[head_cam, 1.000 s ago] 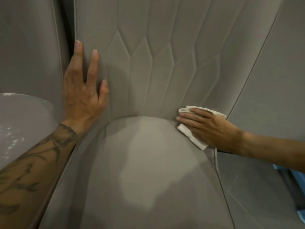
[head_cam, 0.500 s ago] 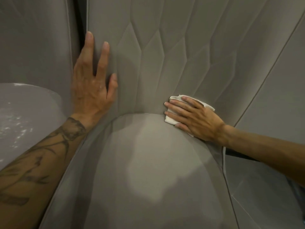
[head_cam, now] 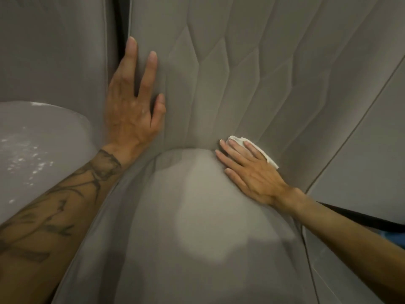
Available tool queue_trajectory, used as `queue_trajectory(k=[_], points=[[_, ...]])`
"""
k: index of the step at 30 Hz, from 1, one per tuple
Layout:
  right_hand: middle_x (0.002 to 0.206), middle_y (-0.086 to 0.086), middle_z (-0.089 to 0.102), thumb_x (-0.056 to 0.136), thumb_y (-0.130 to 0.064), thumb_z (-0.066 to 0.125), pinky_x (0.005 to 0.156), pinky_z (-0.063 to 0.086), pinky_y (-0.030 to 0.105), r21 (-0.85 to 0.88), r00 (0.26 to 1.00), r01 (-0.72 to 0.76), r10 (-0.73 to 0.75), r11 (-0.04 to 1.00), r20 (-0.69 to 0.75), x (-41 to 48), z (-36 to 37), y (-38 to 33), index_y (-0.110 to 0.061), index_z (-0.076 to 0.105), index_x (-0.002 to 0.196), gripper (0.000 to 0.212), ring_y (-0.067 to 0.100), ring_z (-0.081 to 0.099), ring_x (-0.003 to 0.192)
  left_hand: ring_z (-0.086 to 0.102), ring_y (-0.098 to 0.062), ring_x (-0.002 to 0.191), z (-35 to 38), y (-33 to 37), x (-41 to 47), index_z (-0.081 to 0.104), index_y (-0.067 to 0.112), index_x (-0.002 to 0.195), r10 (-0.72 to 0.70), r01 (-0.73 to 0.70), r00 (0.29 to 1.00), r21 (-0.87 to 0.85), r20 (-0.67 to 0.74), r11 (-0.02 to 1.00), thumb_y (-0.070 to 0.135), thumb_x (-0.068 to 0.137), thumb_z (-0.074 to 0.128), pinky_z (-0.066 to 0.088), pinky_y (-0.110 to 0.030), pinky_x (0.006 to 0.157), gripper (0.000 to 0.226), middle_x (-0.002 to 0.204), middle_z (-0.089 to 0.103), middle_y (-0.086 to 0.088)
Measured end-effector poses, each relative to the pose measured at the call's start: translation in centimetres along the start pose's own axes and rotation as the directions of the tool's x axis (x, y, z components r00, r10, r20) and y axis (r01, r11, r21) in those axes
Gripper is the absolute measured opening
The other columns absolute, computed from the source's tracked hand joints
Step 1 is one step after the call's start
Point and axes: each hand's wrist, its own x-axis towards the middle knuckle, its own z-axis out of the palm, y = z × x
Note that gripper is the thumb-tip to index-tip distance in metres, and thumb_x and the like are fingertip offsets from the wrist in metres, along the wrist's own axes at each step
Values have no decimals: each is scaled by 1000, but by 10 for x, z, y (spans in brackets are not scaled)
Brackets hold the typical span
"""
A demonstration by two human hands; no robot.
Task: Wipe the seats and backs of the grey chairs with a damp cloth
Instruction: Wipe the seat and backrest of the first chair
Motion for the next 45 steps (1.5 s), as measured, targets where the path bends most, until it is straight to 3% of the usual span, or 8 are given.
queue_trajectory(k=[6, 9, 13, 20, 26, 33, 37, 45], points=[[173, -8, 12, 111, -51, 30, 131, 18, 33, 166, 990, -131, 138, 977, -31, -39, -3, 3, -22, 17, 165, 63, 6, 9, 160, 26, -35, 159, -1, 1, 0, 27, 13, 166, -17, 17, 1000, 18, 4, 1000, 28, 107, 48, 29, -43, 128, 64, 167, 23, -31], [171, -18, 11, 111, -37, 39, 127, 7, 14, 468, 971, -218, 238, 856, 16, -41, 5, -7, -25, 17, 165, 60, -8, 5, 156, 28, -35, 158, -2, 2, 1, 29, 11, 165, -17, 17, 1000, 12, 3, 1000, 27, 107, 49, 31, -45, 127, 64, 167, 24, -32], [168, -17, 24, 110, -24, 45, 126, 10, 12, 720, 959, -224, 280, 656, 44, -32, 5, -2, -24, 30, 162, 54, -8, 17, 154, 28, -35, 158, -3, 3, 3, 31, 9, 164, -17, 17, 1000, 3, 6, 1000, 26, 106, 50, 32, -44, 126, 63, 166, 25, -33], [162, -23, 34, 109, -36, 49, 121, 20, 9, 800, 940, -259, 330, 541, 82, 11, 5, -23, -38, 40, 156, 49, -8, 28, 149, 21, -30, 160, -14, 7, 3, 32, 7, 163, -55, 59, 996, -53, 74, 997, 21, 104, 54, 26, -40, 129, 64, 168, 21, -32], [159, -12, 45, 105, -37, 56, 117, 26, 13, 819, 951, -251, 287, 515, 111, 48, -5, -52, -30, 45, 155, 52, 5, 39, 148, 15, -27, 161, -38, 12, -11, 33, 9, 164, -47, 70, 968, -86, 245, 994, 26, 110, 48, 26, -43, 129, 59, 171, 12, -30], [159, -7, 46, 105, -28, 59, 121, 24, 15, 842, 972, -190, 217, 504, 90, 75, -20, -99, -21, 49, 153, 50, 9, 38, 150, 35, -34, 155, -108, 8, -48, 33, 14, 164, -69, 59, 891, 36, 449, 998, 31, 111, 41, 33, -48, 124, 56, 173, 23, -15], [160, 1, 46, 105, -20, 58, 127, 25, 26, 837, 979, -143, 201, 527, 41, 79, -28, -134, -16, 54, 150, 45, 14, 38, 152, 37, -35, 154, -169, -6, -88, 36, 16, 163, -199, 129, 831, 168, 520, 977, 32, 111, 38, 31, -50, 126, 55, 169, 33, -14], [149, 1, 57, 103, -2, 54, 114, 30, 13, 837, 980, -3, 170, 547, -107, 61, -61, -197, -13, 65, 139, 39, 15, 50, 142, 37, -31, 154, -299, -34, -148, 36, 18, 164, -480, 291, 713, 407, 511, 866, 39, 110, 32, 24, -45, 128, 58, 169, 35, -12]])
